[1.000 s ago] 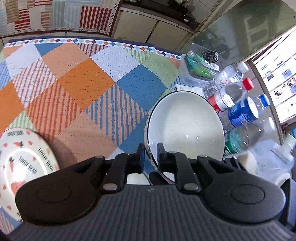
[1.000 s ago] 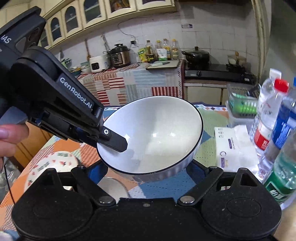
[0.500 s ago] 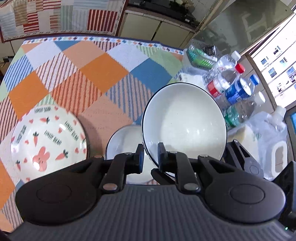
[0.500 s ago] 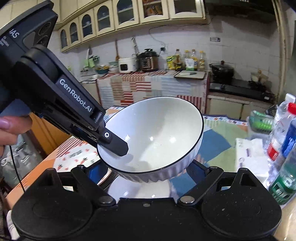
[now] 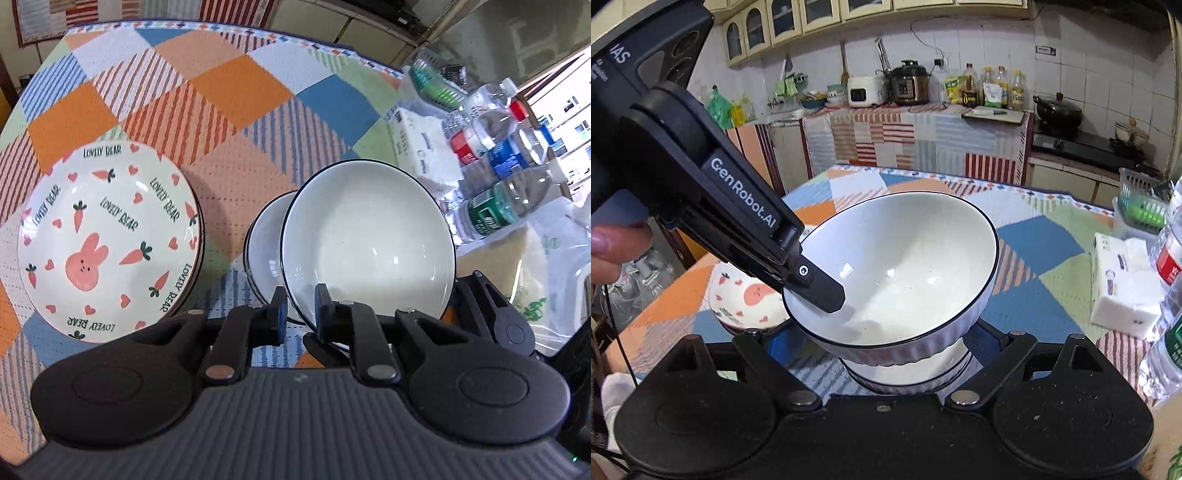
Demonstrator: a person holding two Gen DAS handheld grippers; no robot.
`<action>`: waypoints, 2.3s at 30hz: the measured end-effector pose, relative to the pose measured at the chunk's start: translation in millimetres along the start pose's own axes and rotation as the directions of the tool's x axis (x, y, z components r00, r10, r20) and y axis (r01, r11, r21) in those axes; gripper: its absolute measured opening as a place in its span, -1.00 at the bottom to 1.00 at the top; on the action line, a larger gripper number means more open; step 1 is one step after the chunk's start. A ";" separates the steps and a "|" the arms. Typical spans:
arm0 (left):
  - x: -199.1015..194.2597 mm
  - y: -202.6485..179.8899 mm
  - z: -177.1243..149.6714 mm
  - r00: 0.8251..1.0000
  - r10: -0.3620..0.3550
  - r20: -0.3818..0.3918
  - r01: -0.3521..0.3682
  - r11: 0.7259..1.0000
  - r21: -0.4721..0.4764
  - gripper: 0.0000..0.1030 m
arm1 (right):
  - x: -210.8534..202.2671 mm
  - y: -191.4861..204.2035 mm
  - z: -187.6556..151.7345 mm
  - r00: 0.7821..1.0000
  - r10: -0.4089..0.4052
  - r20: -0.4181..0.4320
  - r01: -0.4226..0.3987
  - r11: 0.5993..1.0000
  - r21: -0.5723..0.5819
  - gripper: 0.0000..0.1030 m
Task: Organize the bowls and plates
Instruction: 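Lift the third bowl with both grippers over the bowl stack, then lower the third bowl into the bowl stack and open both grippers, then close both grippers on the rim of the bowl stack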
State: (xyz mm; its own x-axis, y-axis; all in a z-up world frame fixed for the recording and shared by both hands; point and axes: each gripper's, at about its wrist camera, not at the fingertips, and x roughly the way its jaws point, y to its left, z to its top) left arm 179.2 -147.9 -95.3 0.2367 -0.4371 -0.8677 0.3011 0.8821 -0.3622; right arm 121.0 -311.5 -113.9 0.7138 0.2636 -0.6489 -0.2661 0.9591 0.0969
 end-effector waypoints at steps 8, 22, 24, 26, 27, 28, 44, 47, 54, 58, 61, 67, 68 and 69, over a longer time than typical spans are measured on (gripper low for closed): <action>27.0 7.3 -2.6 0.999 -0.003 -0.036 0.002 0.999 -0.033 -0.73 | 11.1 4.5 -12.1 0.998 -0.045 -0.051 0.043 0.998 -0.034 0.82; 36.4 -0.8 -7.0 0.996 0.093 0.012 -0.093 0.996 0.005 -0.50 | 19.6 15.1 -18.5 0.988 -0.141 -0.067 0.131 0.982 -0.139 0.78; 37.7 -0.4 -7.2 0.995 0.098 0.015 -0.099 0.995 0.007 -0.50 | 18.0 18.5 -19.8 0.986 -0.156 -0.054 0.145 0.974 -0.172 0.80; 38.9 0.4 -6.3 0.995 0.102 0.013 -0.102 0.995 0.000 -0.50 | 17.0 19.5 -22.0 0.986 -0.158 -0.045 0.147 0.972 -0.184 0.79; 39.2 1.0 -5.8 0.995 0.102 0.011 -0.102 0.995 -0.004 -0.50 | 17.2 18.7 -22.3 0.986 -0.157 -0.049 0.146 0.973 -0.181 0.77; 39.2 1.7 -5.5 0.995 0.101 0.010 -0.101 0.995 -0.009 -0.50 | 17.3 18.1 -22.4 0.986 -0.159 -0.055 0.147 0.974 -0.175 0.76; -28.1 2.1 -19.1 0.992 0.018 0.122 -0.025 0.998 0.059 -0.21 | -45.0 11.3 -6.2 0.996 -0.085 -0.020 0.083 0.992 -0.096 0.79; -42.1 3.6 -26.5 0.988 0.006 0.154 -0.019 0.996 0.082 -0.18 | -56.9 11.5 -4.9 0.998 -0.061 -0.020 0.059 0.995 -0.086 0.79; -54.3 10.5 -47.1 0.975 -0.019 0.219 -0.007 0.993 0.120 0.03 | -64.5 14.3 -10.9 0.999 -0.026 -0.044 0.024 0.998 -0.057 0.81; -47.4 15.7 -55.1 0.972 -0.020 0.236 -0.010 0.992 0.126 0.11 | -54.6 15.6 -17.7 0.997 -0.024 -0.069 0.019 0.998 -0.067 0.81; -39.8 22.7 -59.2 0.968 -0.032 0.247 0.003 0.993 0.115 0.18 | -42.0 13.8 -22.0 0.996 -0.026 -0.090 0.020 0.998 -0.061 0.81; -19.8 34.1 -57.4 0.968 -0.048 0.245 0.039 0.998 0.045 0.22 | -11.5 5.7 -29.8 0.991 -0.036 -0.129 0.031 0.999 -0.045 0.82; -15.7 35.4 -56.5 0.968 -0.055 0.247 0.049 0.998 0.032 0.22 | -4.8 5.2 -31.9 0.989 -0.039 -0.140 0.032 0.998 -0.051 0.81; -12.2 36.7 -55.5 0.966 -0.061 0.250 0.057 0.998 0.021 0.22 | 2.5 4.7 -34.3 0.989 -0.045 -0.143 0.036 0.997 -0.063 0.82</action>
State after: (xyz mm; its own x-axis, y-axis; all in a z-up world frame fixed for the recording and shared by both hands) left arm 136.1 -100.5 -116.9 0.4414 -0.5197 -0.7315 0.3331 0.8519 -0.4042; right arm 99.3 -309.9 -140.9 0.6253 0.2026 -0.7536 -0.2799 0.9597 0.0258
